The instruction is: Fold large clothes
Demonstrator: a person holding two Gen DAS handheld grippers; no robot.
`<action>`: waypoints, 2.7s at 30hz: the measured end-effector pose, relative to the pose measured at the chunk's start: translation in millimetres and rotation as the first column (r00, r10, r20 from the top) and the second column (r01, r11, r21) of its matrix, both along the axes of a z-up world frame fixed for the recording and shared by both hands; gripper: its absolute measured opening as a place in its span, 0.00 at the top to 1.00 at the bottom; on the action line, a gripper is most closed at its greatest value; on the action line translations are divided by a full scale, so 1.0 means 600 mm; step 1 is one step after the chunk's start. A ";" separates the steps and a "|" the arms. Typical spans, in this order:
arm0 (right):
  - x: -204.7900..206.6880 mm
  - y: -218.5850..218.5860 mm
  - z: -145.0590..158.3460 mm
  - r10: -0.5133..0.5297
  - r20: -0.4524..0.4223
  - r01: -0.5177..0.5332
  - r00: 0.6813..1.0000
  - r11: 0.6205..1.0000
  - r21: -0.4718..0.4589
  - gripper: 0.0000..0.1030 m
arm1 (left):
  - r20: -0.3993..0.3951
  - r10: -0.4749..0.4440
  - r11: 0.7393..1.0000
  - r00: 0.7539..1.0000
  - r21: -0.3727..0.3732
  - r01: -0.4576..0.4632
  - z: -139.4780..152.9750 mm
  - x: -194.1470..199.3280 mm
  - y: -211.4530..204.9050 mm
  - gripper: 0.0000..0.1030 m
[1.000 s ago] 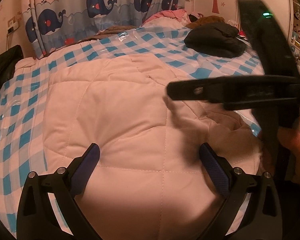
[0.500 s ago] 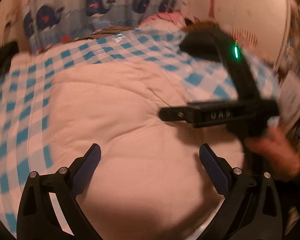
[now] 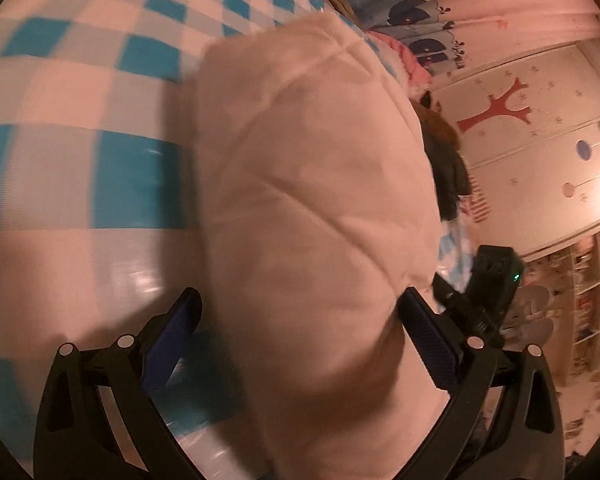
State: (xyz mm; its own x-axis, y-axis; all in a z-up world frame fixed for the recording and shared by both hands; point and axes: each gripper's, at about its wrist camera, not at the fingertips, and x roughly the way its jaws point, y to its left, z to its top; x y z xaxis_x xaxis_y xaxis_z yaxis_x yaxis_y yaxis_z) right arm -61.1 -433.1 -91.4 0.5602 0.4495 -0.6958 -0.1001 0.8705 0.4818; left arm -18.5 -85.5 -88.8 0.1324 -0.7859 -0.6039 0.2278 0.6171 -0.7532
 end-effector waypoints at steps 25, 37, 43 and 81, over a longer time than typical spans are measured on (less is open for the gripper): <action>0.157 0.437 -0.016 0.240 0.014 -0.240 0.971 0.964 0.113 0.05 | 0.406 0.468 0.800 0.785 0.183 -0.571 0.179 -0.055 0.371 0.14; 0.264 0.444 0.149 0.305 0.072 -0.306 0.949 0.851 0.427 0.05 | 0.516 0.203 0.779 0.832 0.430 -0.457 0.118 -0.038 0.255 0.09; 0.359 0.499 -0.042 0.259 -0.131 -0.197 0.957 0.912 0.360 0.16 | 0.525 0.177 0.783 0.832 0.438 -0.442 0.120 -0.036 0.225 0.09; 0.132 0.345 0.041 0.176 0.027 -0.176 0.984 0.984 0.034 0.06 | 0.558 0.128 0.732 0.820 0.505 -0.458 0.119 -0.041 0.212 0.07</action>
State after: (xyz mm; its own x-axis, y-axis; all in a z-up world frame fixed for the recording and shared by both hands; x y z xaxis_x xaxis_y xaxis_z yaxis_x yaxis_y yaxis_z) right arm 18.0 -226.4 -66.6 0.4860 0.5673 -0.6649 -0.2617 0.8203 0.5086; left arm -42.8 42.0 -17.4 0.6759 -0.1544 -0.7206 0.1633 0.9849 -0.0578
